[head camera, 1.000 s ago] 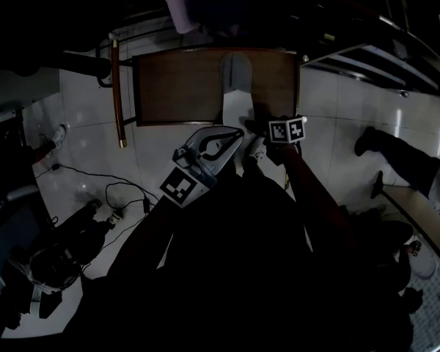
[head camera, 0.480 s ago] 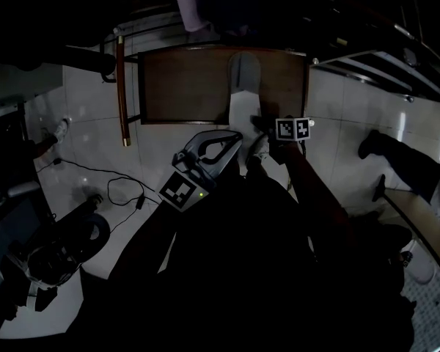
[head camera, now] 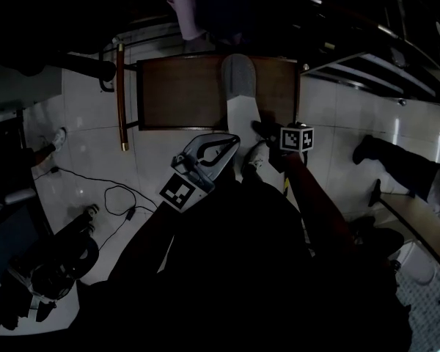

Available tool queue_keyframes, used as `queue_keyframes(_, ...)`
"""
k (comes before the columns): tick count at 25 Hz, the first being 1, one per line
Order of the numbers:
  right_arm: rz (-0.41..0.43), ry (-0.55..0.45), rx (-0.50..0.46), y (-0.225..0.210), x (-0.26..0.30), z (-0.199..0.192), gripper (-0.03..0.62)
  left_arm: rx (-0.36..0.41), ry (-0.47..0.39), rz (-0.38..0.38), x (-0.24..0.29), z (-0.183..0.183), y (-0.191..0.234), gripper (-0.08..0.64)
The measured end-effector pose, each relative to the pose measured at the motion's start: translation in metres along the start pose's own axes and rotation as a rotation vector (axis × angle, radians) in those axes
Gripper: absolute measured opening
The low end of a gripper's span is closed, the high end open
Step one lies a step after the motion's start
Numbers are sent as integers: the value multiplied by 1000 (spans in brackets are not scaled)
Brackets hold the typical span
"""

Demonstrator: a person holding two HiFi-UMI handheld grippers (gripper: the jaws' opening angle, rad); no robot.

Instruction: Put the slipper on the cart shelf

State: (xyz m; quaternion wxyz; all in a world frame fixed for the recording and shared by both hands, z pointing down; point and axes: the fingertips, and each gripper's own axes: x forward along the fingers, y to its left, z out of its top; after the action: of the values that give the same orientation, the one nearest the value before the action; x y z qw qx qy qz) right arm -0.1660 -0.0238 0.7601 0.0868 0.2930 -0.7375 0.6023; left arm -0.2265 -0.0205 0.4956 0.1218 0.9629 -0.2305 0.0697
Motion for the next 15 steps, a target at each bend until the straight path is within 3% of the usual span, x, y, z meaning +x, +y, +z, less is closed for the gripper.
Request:
queue_keyframes(7,50,-113,-71,47,-46,13,57,40,-33,-14,4,18,-22,0)
queue_keyframes(15,75,-286,-303,132,-109,62,57,94,-60,4,2,48,-36,0)
